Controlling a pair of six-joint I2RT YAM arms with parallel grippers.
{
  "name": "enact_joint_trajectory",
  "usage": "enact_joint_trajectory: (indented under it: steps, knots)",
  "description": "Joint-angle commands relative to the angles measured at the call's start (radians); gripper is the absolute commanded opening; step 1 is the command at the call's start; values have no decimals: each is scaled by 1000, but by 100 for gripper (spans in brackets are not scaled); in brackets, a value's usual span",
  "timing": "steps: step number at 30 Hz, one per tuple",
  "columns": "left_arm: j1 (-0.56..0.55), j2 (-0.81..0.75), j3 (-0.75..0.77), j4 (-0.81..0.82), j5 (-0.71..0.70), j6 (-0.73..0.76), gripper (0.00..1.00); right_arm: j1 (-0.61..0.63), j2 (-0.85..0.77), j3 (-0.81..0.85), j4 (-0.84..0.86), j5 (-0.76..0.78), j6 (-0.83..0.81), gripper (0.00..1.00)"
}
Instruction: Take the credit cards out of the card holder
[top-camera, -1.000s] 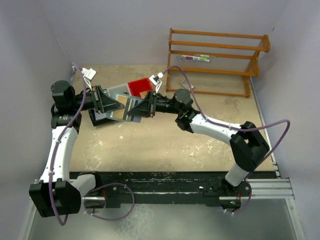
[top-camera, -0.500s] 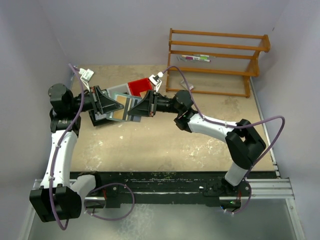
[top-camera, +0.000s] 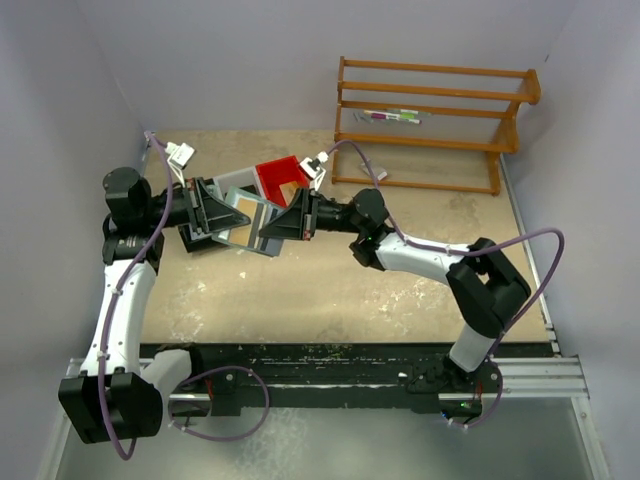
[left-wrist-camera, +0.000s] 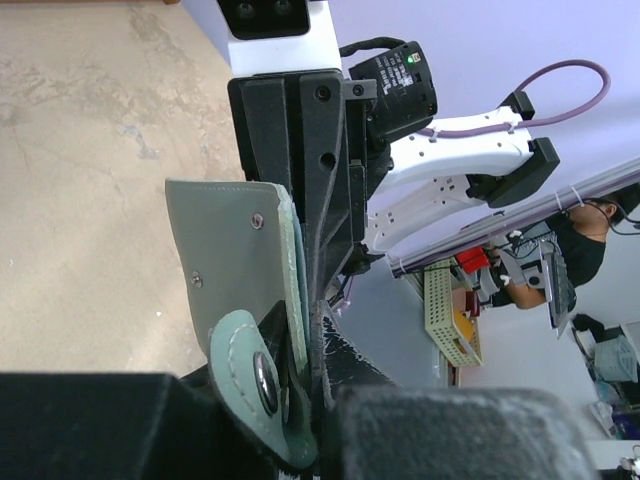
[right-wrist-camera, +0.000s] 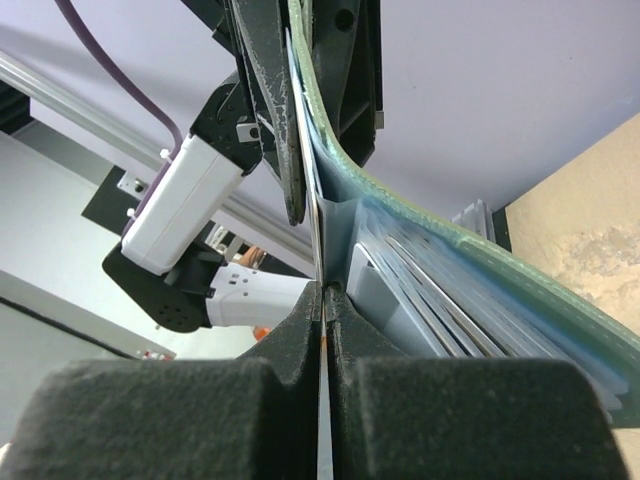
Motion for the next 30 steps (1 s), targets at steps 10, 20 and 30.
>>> enact_joint_trajectory:
  steps: [10, 20, 30]
  knots:
    - [-1, -30, -5, 179, 77, -127, 8, -33, -86, -93, 110, 14, -8, 0]
    - [-1, -30, -11, 177, 47, -124, 0, -30, -86, -13, 128, 43, 0, 34]
    - [-1, -28, -1, 135, 41, -95, 0, -18, -21, 44, 166, 13, 55, 7]
